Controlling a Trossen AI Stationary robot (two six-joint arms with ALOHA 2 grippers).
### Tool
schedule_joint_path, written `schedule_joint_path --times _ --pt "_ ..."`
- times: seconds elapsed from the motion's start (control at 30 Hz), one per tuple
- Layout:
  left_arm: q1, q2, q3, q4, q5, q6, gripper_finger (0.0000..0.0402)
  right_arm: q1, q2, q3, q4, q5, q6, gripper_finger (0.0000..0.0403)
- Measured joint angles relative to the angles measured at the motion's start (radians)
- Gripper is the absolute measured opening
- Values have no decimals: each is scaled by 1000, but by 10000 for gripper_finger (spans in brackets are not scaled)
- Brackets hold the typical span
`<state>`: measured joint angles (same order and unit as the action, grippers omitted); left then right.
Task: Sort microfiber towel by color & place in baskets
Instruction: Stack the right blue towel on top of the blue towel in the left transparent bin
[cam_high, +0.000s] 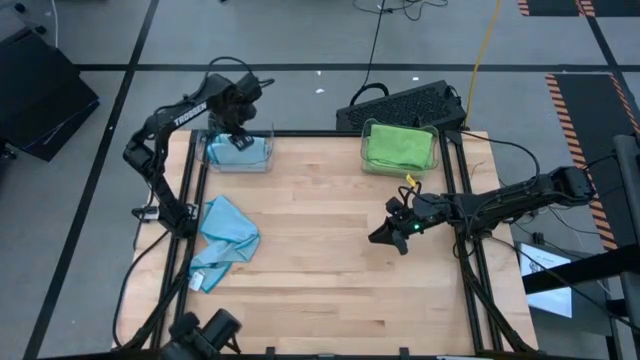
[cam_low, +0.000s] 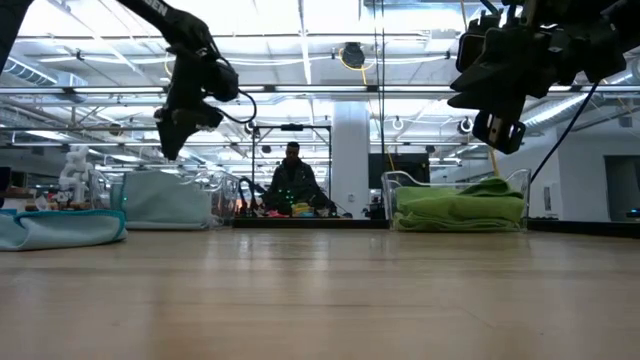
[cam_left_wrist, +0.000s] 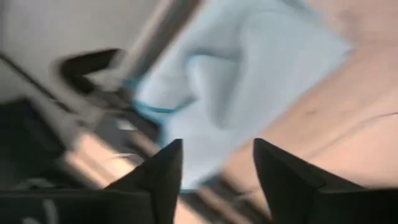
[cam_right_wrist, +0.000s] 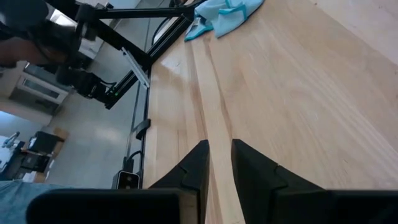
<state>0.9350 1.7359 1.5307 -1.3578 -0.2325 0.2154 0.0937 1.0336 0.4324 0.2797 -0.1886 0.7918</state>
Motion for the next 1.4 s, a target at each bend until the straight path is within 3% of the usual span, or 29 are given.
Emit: schedule_joint_path --times 0.1,0.37,0.53,0.77,0.93,1.07,1.23,1.4 --pt "-13 0 0 -17 78 -85 154 0 0 0 0 1 0 59" --pt "-61 -2 -31 -25 105 -190 10 0 0 0 0 1 7 59" --pt "-21 -2 -129 58 97 -260 15 0 0 0 0 1 8 59" --pt "45 -2 -256 326 120 -207 4 0 0 -13 -2 2 19 59" --pt "75 -2 -319 500 74 -221 17 0 0 -22 -1 3 87 59" --pt "88 -2 -372 626 106 -196 18 0 0 -23 0 5 102 59" --pt "96 -7 -378 588 135 -163 19 0 0 -23 0 4 113 59" --pt "90 -93 -356 539 123 -166 18 0 0 -23 0 5 114 59"
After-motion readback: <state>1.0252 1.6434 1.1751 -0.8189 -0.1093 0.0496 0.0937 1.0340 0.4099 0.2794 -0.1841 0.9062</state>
